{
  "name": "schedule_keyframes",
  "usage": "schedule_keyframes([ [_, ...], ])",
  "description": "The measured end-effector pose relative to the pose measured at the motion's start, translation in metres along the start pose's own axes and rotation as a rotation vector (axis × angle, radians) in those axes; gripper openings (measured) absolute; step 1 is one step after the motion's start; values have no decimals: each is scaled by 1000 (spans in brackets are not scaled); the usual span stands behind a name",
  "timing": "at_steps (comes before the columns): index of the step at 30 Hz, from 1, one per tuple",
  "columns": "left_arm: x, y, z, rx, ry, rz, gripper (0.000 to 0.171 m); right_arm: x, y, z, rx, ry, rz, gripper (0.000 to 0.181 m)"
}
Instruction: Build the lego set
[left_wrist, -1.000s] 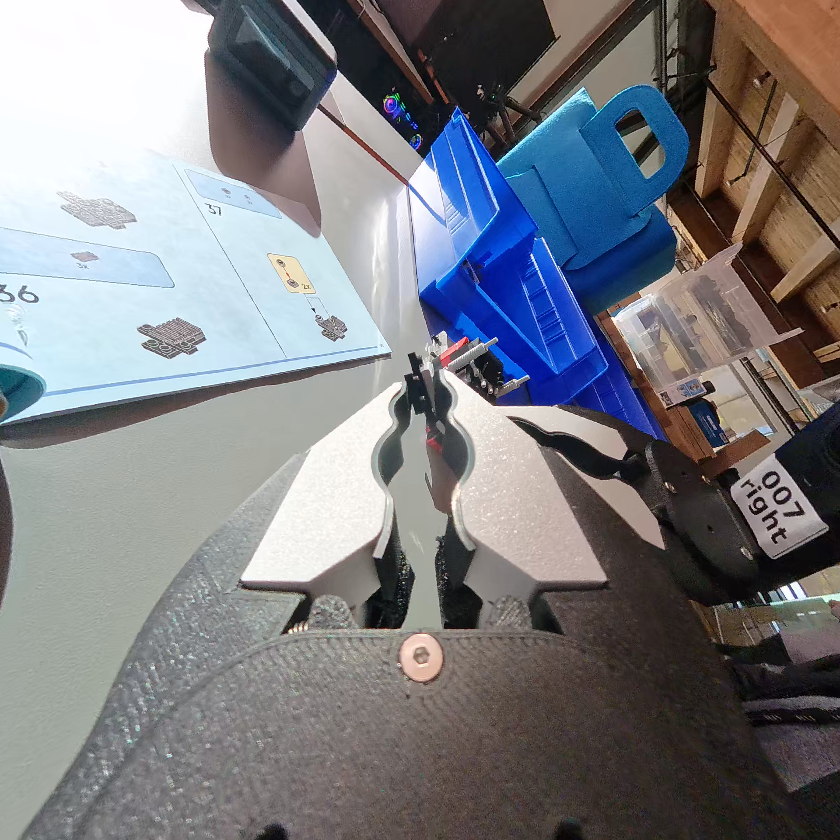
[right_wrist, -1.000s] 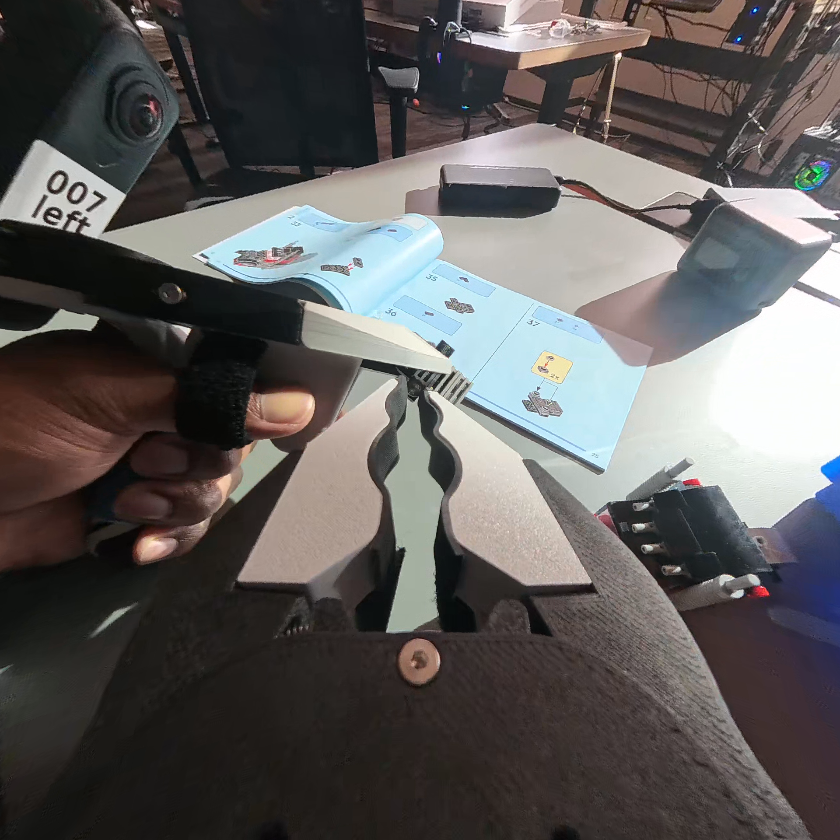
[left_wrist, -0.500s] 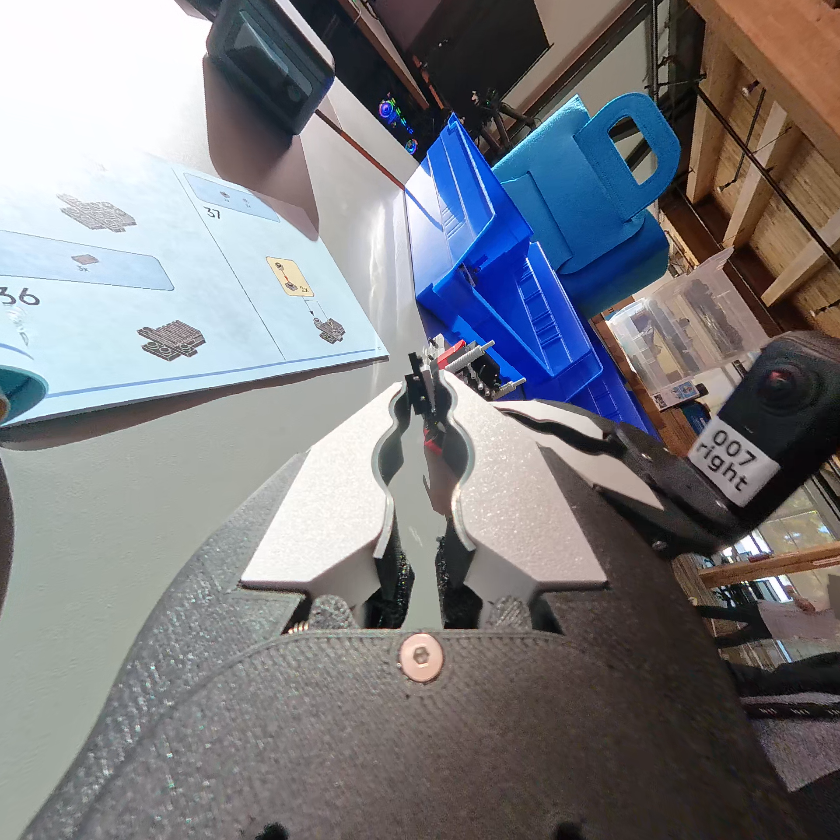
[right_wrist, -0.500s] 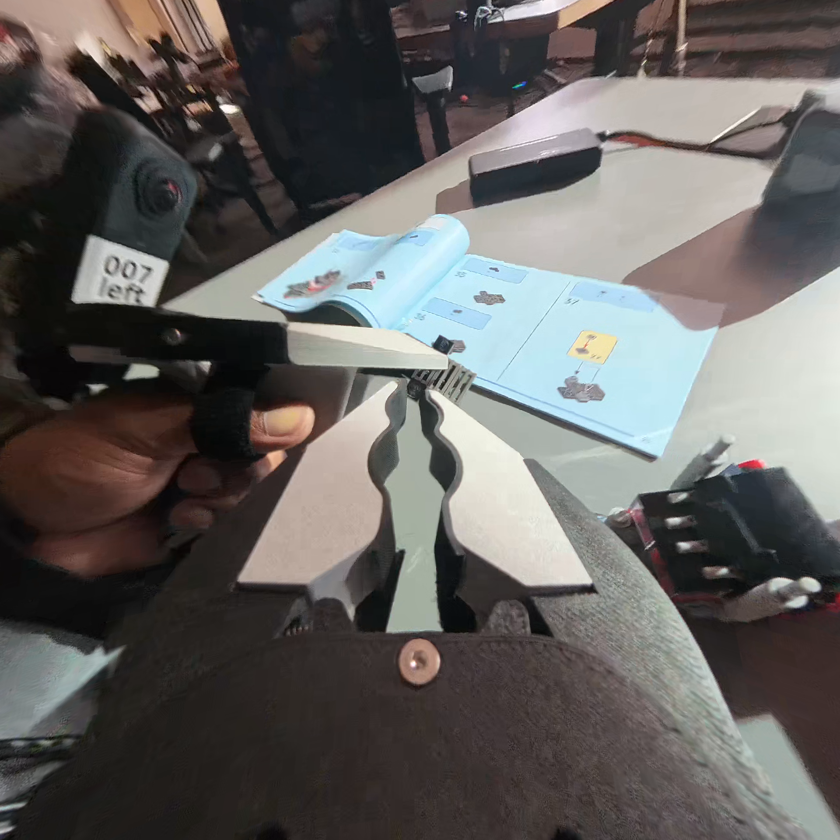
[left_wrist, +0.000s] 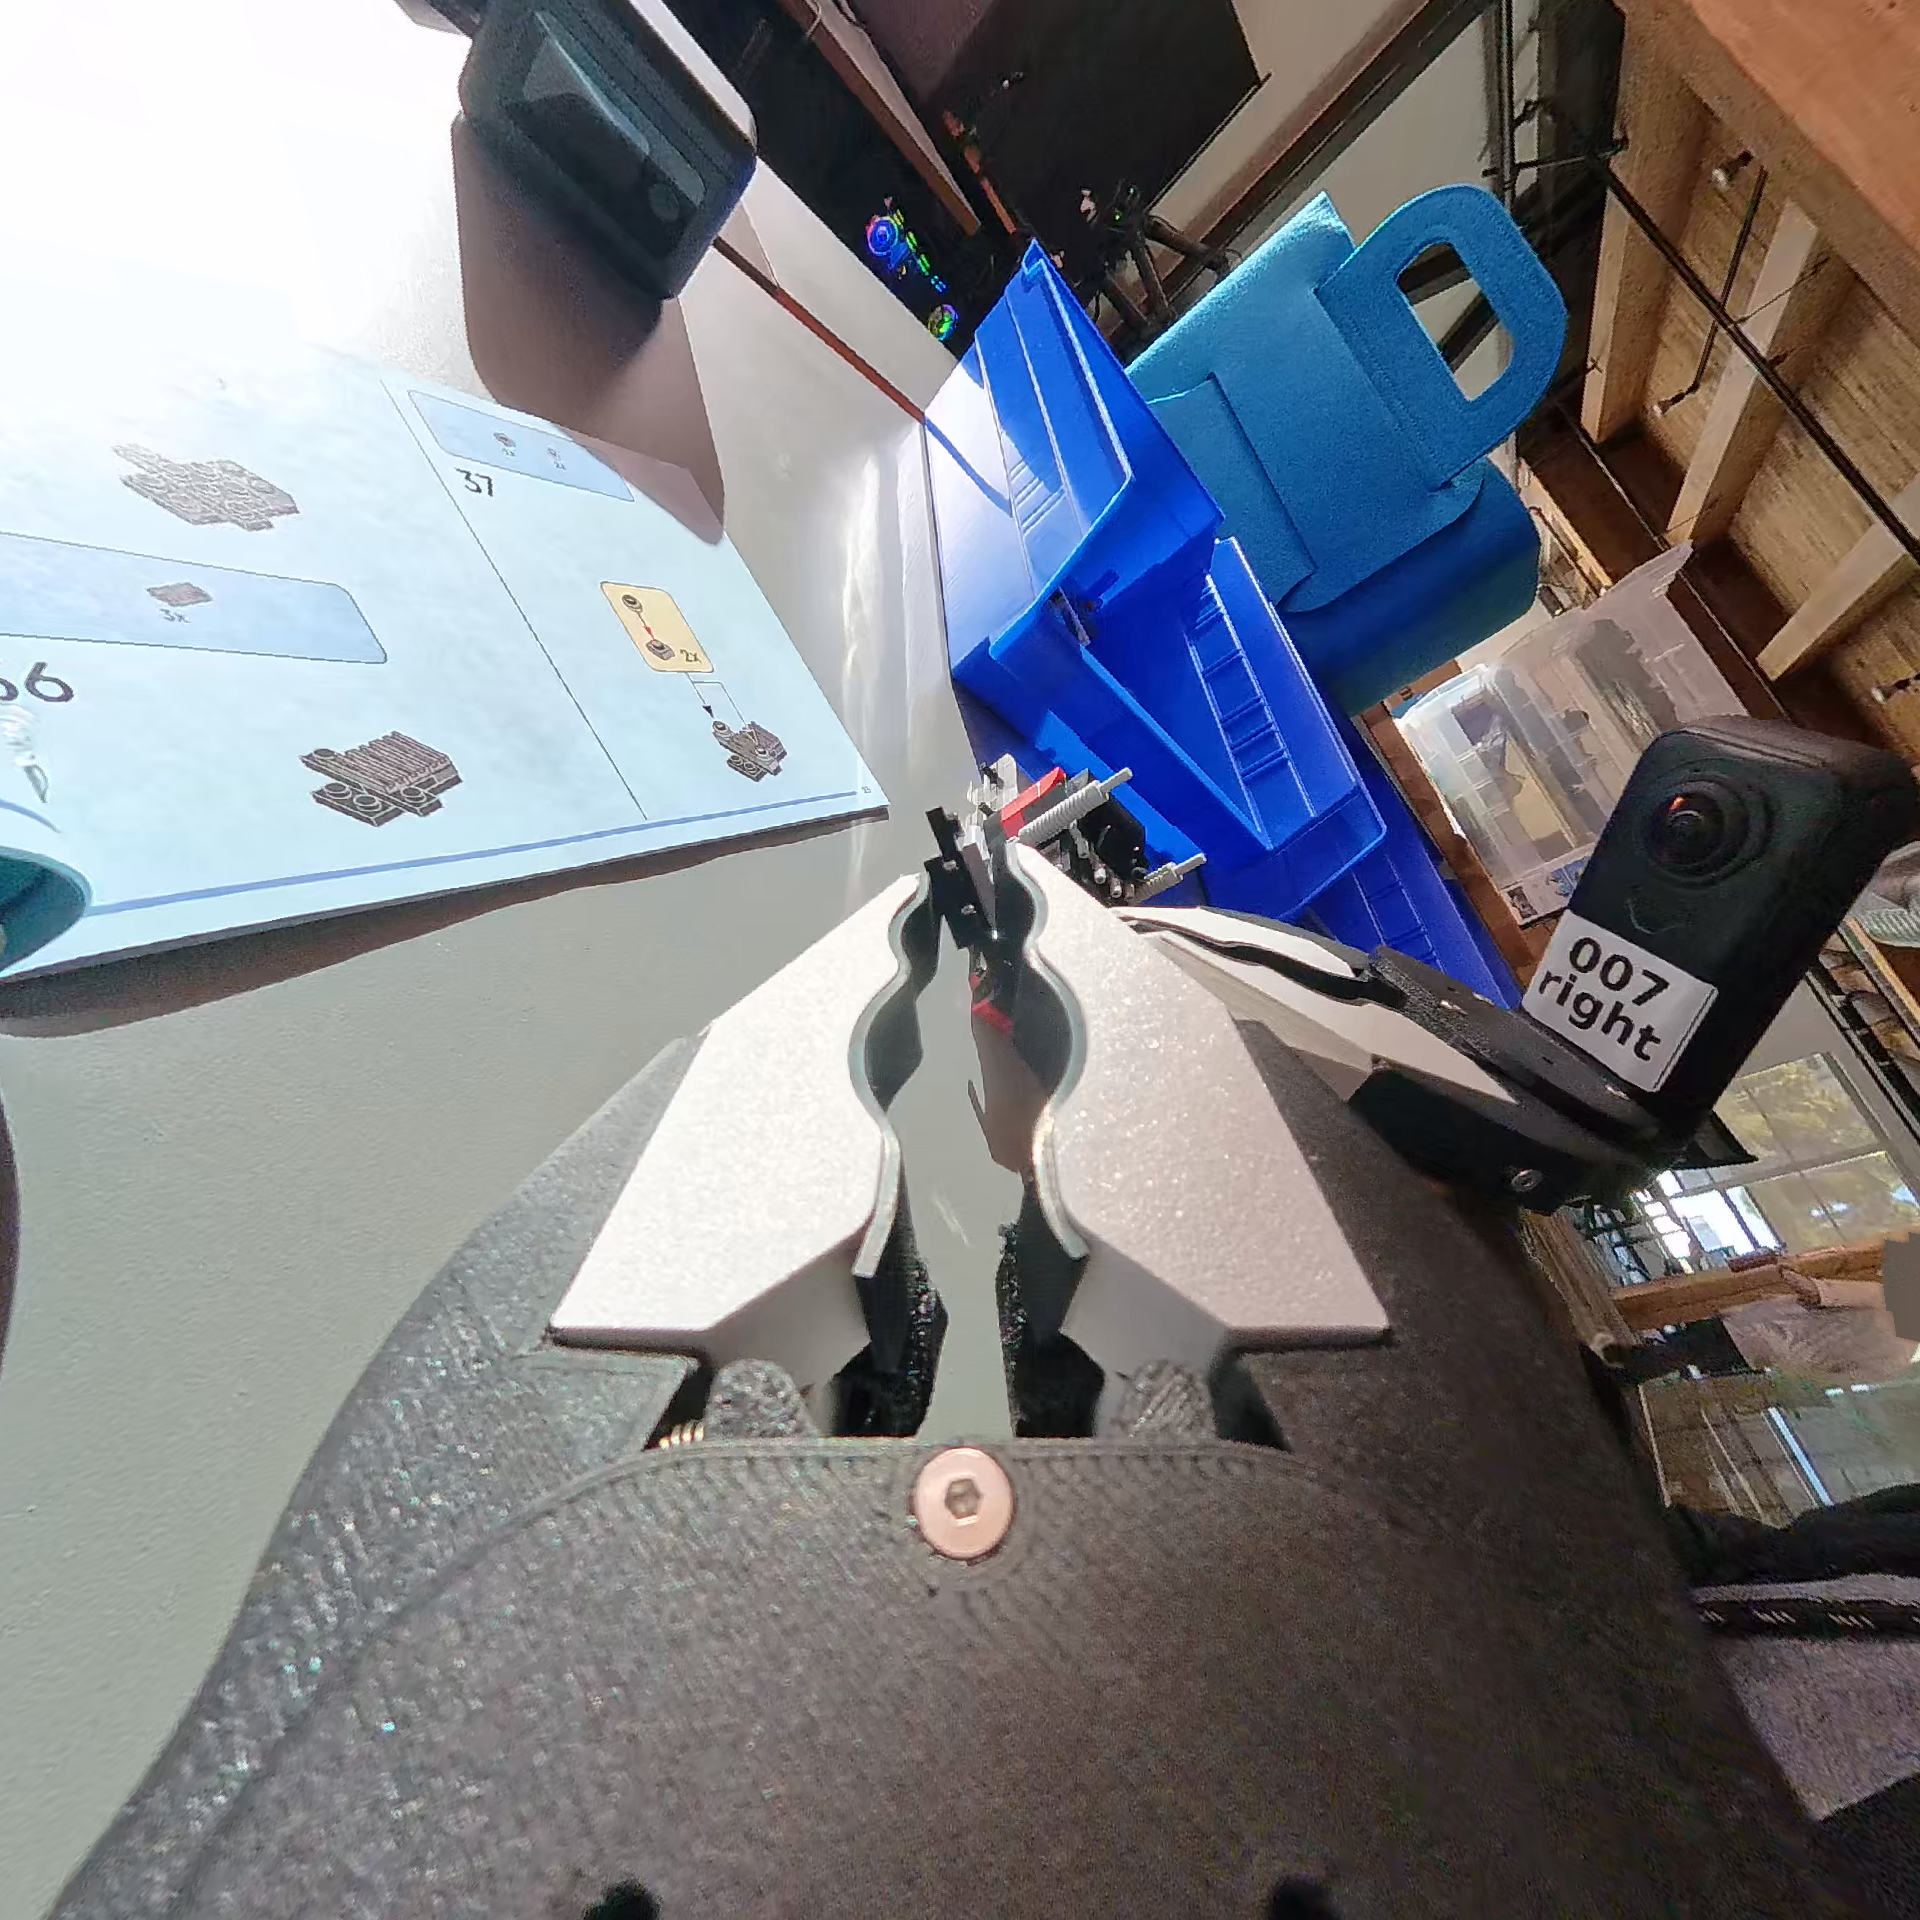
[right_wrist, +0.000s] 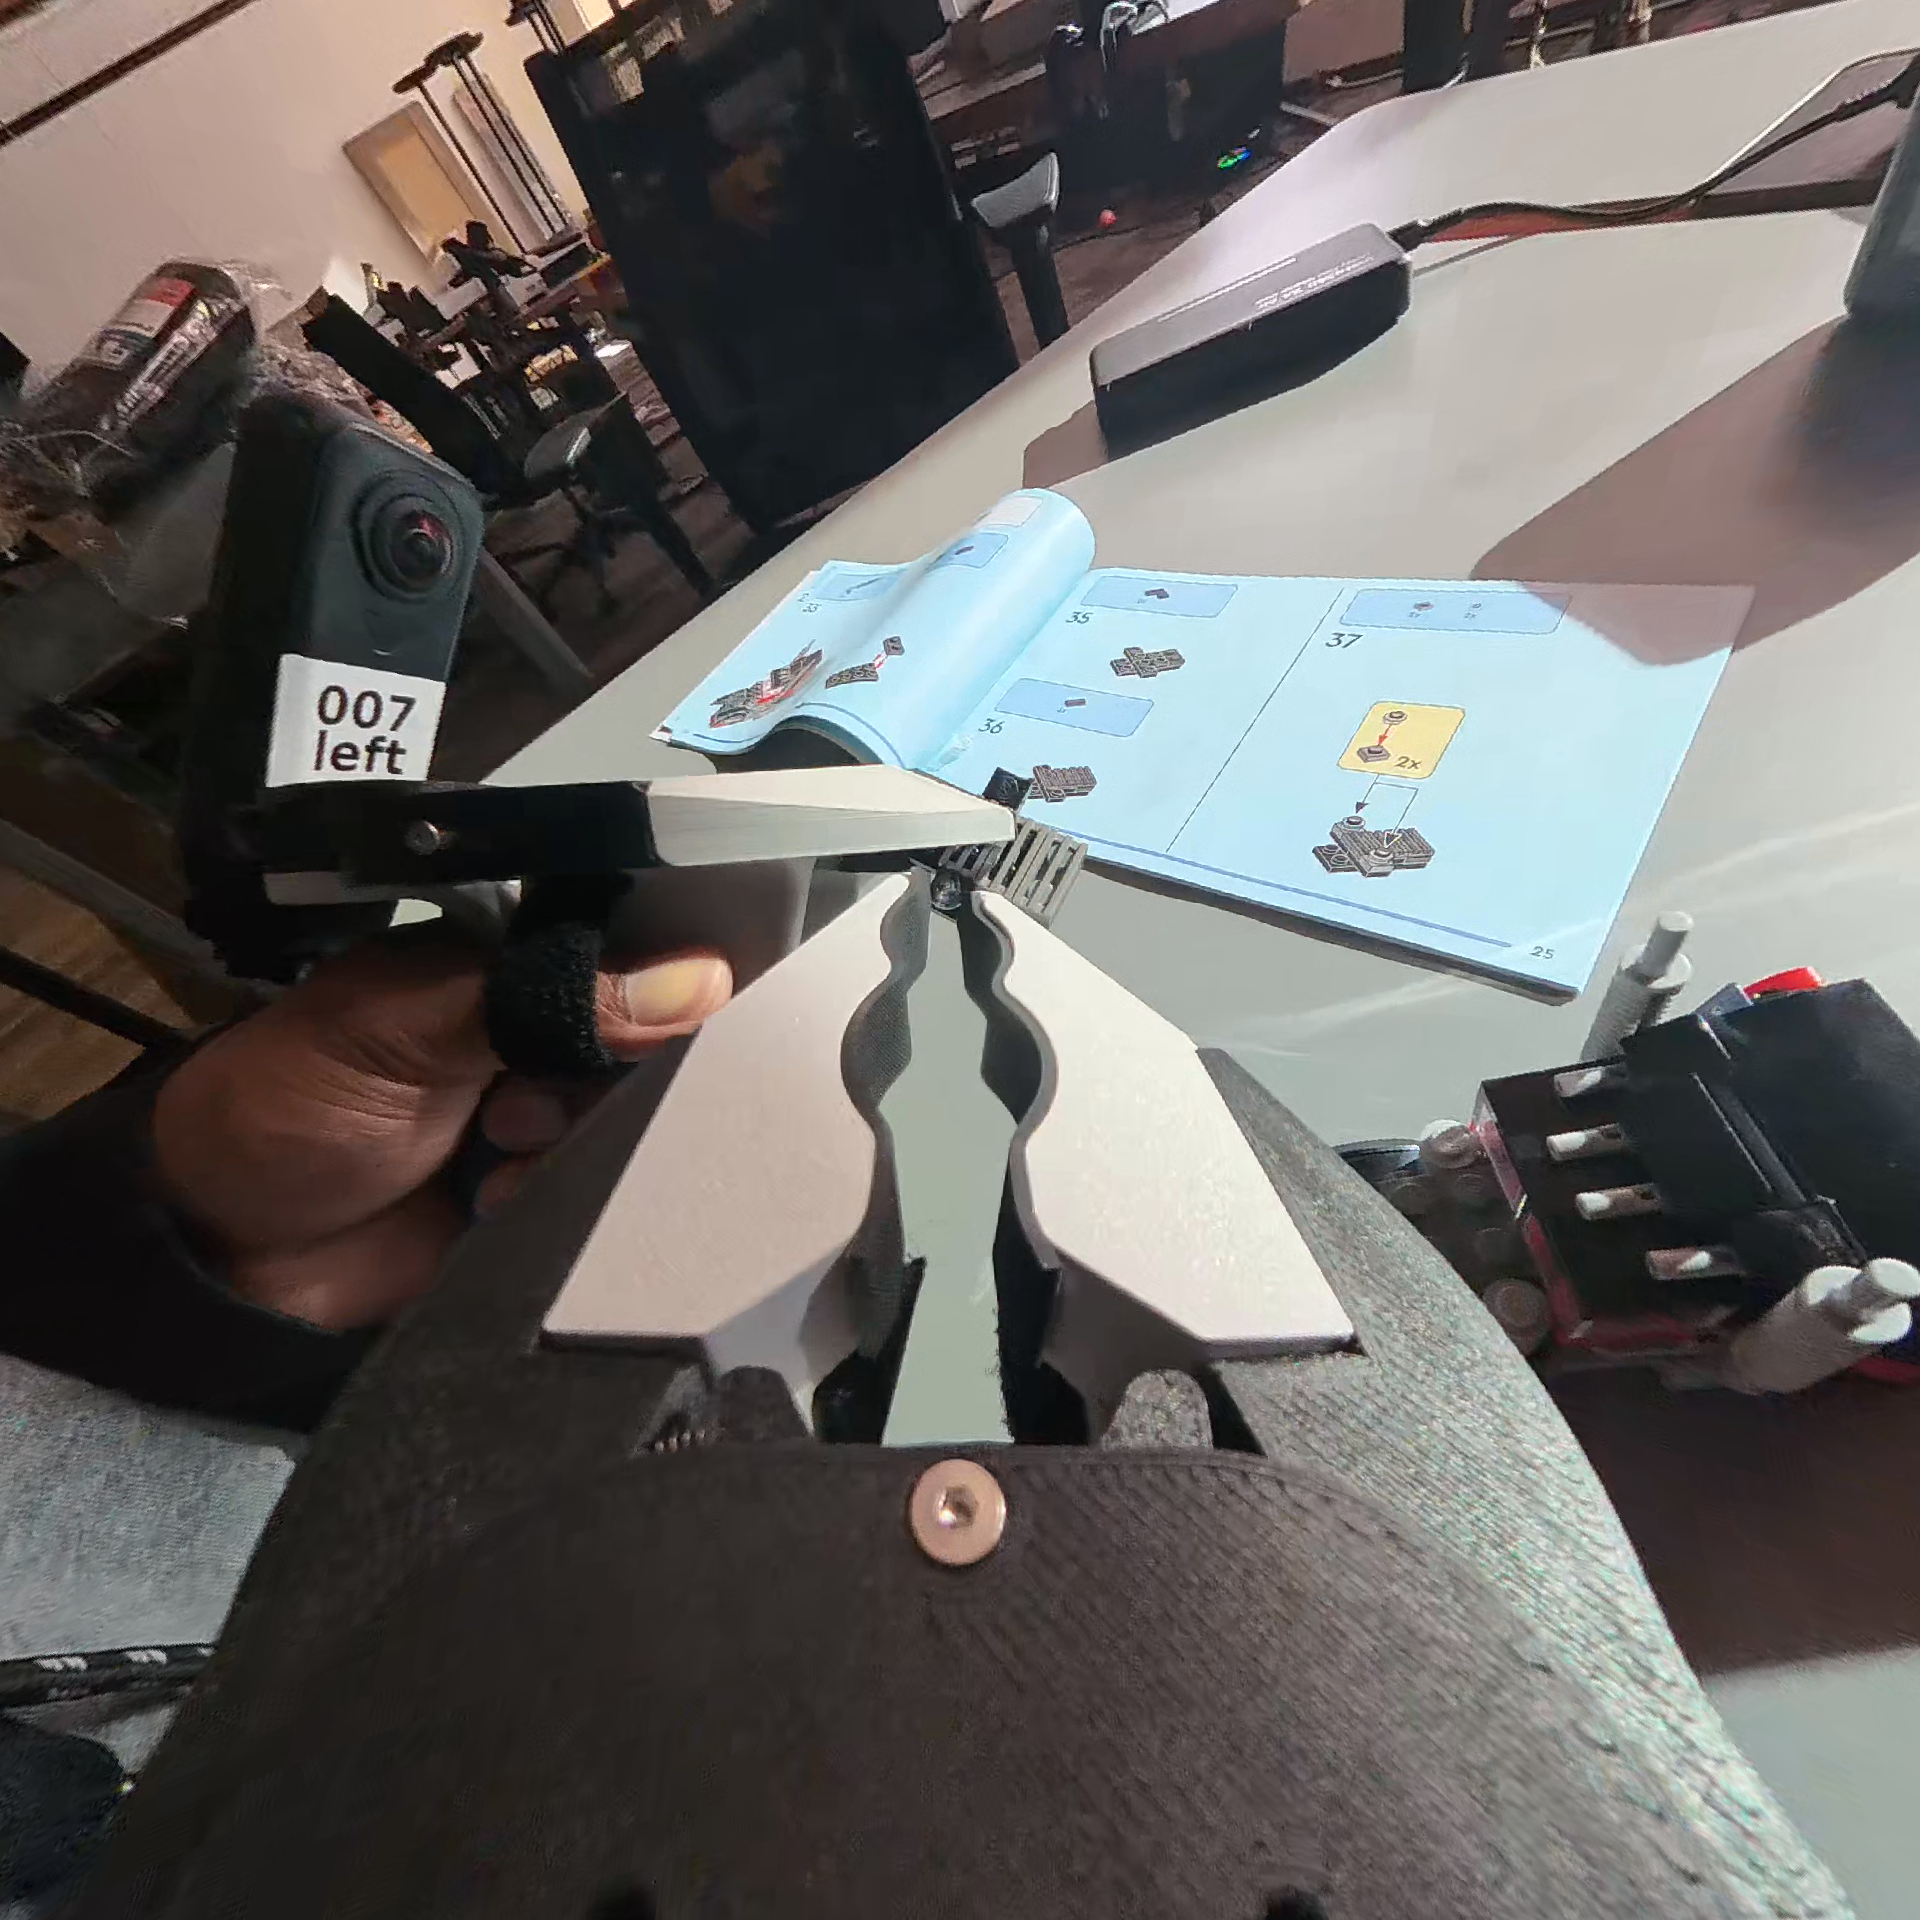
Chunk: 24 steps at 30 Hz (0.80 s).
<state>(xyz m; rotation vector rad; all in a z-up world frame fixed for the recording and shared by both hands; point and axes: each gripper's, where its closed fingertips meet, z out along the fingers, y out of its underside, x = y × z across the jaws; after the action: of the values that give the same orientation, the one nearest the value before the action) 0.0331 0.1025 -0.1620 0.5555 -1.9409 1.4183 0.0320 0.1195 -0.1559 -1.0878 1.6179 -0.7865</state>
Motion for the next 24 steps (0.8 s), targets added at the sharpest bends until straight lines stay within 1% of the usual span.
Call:
schedule_keyframes([
  [1,0,0,0,-3,-2,1,13,0,0,0,-2,10,-18,6],
  [2,-1,1,1,-5,-4,-2,12,1,1,0,-8,41,-73,6],
  [5,-1,1,1,-8,1,-18,12,1,1,1,-31,161,-313,6],
  [9,-2,1,1,-13,4,-33,12,1,1,1,-42,219,-449,6],
  [11,-2,1,1,-14,6,-35,12,2,1,1,-38,203,-421,6],
  [12,-2,1,1,-14,7,-37,12,1,1,2,-28,165,-347,6],
  [13,-4,1,1,-13,-4,-40,10,2,0,1,-11,112,-234,6],
  [14,-6,0,0,-7,-12,-51,10,6,-9,-4,49,70,-117,6],
  [15,-7,-1,-1,-1,-12,-59,10,13,-13,-8,69,45,-29,6],
  [17,-7,-2,-2,10,-10,-65,10,24,-9,-10,33,63,-27,6],
  [19,-7,-1,-1,1,-5,-69,10,17,-9,-12,34,43,-35,6],
  [21,-8,-2,-1,5,-5,-81,10,15,-4,-14,17,70,-90,6],
  [24,-11,-6,-4,24,4,-118,10,16,12,-11,-88,95,-180,6],
])
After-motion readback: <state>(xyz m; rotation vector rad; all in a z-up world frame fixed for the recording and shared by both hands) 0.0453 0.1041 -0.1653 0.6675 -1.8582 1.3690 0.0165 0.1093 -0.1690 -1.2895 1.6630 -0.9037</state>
